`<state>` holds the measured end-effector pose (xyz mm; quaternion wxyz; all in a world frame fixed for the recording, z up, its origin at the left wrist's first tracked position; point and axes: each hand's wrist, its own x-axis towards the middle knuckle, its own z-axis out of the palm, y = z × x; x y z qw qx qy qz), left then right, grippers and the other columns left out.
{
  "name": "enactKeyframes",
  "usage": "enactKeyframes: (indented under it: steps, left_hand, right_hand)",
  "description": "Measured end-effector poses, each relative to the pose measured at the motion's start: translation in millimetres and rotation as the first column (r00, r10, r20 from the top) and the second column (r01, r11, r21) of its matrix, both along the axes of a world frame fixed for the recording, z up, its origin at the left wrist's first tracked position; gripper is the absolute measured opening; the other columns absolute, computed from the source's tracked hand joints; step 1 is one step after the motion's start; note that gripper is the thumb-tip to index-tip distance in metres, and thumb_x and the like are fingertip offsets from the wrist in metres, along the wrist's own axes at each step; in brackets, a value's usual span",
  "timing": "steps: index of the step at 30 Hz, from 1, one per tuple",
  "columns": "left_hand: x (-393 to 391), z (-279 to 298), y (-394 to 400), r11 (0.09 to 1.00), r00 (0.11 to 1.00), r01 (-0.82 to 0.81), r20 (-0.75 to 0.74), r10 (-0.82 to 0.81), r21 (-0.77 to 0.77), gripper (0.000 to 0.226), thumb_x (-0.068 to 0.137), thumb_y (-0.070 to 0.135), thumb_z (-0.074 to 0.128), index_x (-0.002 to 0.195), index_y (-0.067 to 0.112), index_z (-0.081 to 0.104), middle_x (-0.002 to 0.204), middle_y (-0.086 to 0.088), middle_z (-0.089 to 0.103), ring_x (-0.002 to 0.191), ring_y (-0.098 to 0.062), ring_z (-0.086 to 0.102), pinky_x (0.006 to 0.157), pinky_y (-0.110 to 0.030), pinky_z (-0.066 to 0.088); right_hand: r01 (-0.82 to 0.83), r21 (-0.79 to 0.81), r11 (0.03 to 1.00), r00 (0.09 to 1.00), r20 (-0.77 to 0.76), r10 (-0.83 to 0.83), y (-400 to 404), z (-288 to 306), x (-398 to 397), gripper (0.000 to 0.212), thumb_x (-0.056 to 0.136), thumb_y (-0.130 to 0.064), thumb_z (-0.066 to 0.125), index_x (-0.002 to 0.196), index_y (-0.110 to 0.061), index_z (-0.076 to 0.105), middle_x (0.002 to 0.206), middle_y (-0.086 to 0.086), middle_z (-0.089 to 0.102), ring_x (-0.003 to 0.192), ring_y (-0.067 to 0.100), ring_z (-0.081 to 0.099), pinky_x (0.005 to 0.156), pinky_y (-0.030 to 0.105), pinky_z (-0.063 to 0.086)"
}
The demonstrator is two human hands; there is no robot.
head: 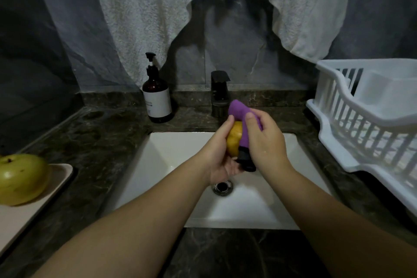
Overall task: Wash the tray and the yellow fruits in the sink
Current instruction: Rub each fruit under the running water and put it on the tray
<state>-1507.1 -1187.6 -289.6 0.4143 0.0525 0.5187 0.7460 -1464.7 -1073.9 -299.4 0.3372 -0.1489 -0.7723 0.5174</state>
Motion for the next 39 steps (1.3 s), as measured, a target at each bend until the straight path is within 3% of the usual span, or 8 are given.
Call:
enactKeyframes:
  steps: [2,8,15,20,25,29,35,39]
  left_hand:
    - [2.2,1.1,0.1,1.000,1.000,0.007,-0.007,-0.007,-0.006,0.076,0.088,0.075,0.059,0.128,0.012,0.072,0.114,-0.014,0.075,0.102,-0.026,0.072,0.089,-0.034,0.058]
    - [0.3,5.3,2.2,0.982,0.995,-0.095,0.043,0.089,0.165,0.066,0.096,0.058,0.061,0.139,0.008,0.061,0.131,-0.019,0.070,0.128,-0.032,0.064,0.115,-0.045,0.046]
    - [-1.1,2.5,1.1,0.998,0.998,-0.036,-0.053,0.038,0.054,0.070,0.093,0.069,0.053,0.134,0.015,0.068,0.117,-0.012,0.073,0.102,-0.025,0.071,0.086,-0.037,0.058]
    - [3.7,-3.1,2.8,0.994,0.982,-0.048,-0.186,0.029,-0.096,0.062,0.093,0.073,0.053,0.123,0.021,0.070,0.087,-0.001,0.072,0.083,-0.016,0.066,0.067,-0.027,0.050]
    - [2.9,0.2,3.5,0.997,0.986,-0.061,-0.153,0.066,0.038,0.062,0.098,0.066,0.052,0.136,0.019,0.065,0.118,-0.010,0.076,0.105,-0.024,0.074,0.072,-0.032,0.062]
    - [4.3,-6.9,10.0,0.994,0.941,-0.100,-0.327,0.083,-0.035,0.046,0.099,0.063,0.055,0.132,0.032,0.062,0.112,-0.004,0.076,0.095,-0.019,0.075,0.064,-0.031,0.058]
    - [2.8,-5.4,11.1,0.973,0.976,-0.139,-0.142,0.167,0.184,0.052,0.101,0.030,0.063,0.148,0.010,0.050,0.135,-0.020,0.066,0.105,-0.027,0.069,0.067,-0.033,0.060]
    - [0.6,-3.2,5.9,0.981,0.999,0.020,-0.048,-0.011,0.195,0.048,0.103,0.050,0.053,0.136,0.017,0.065,0.124,-0.012,0.073,0.107,-0.026,0.073,0.086,-0.038,0.061]
  right_hand:
    - [-0.009,0.059,0.998,0.999,-0.048,0.011,-1.7,2.1,1.2,0.027,0.102,-0.052,0.046,0.124,-0.043,0.058,0.118,-0.016,0.059,0.102,-0.002,0.057,0.075,0.017,0.044]
    - [0.022,-0.235,0.972,0.999,0.046,-0.011,8.5,-3.1,-6.3,0.030,0.108,-0.045,0.036,0.127,-0.031,0.055,0.106,-0.007,0.062,0.095,0.008,0.059,0.070,0.027,0.043]
    - [0.005,-0.278,0.960,1.000,0.014,-0.002,8.4,2.2,-5.2,0.025,0.108,-0.045,0.033,0.120,-0.037,0.054,0.102,-0.014,0.060,0.092,0.001,0.057,0.067,0.022,0.039]
    - [0.020,0.025,0.999,0.999,-0.030,-0.019,0.0,3.6,-1.3,0.026,0.106,-0.044,0.041,0.127,-0.039,0.056,0.119,-0.013,0.055,0.102,-0.001,0.054,0.079,0.021,0.045]
    - [0.043,-0.117,0.992,0.999,-0.001,-0.043,6.2,2.1,-5.4,0.029,0.108,-0.043,0.035,0.126,-0.031,0.055,0.116,-0.004,0.061,0.099,0.005,0.058,0.076,0.023,0.045]
    - [0.064,0.043,0.997,0.993,-0.097,-0.060,-1.0,3.6,-1.7,0.018,0.106,-0.040,0.042,0.118,-0.041,0.056,0.118,-0.015,0.050,0.103,-0.014,0.050,0.082,0.010,0.038]
    - [-0.023,-0.006,1.000,0.999,-0.036,0.023,4.0,2.9,-2.2,0.024,0.106,-0.041,0.043,0.125,-0.036,0.057,0.124,-0.010,0.056,0.107,-0.006,0.054,0.082,0.015,0.042]
    - [-0.045,0.192,0.980,0.994,-0.089,0.064,0.6,5.6,-2.0,0.032,0.105,-0.039,0.046,0.134,-0.032,0.058,0.126,-0.017,0.049,0.107,-0.012,0.049,0.084,0.003,0.036]
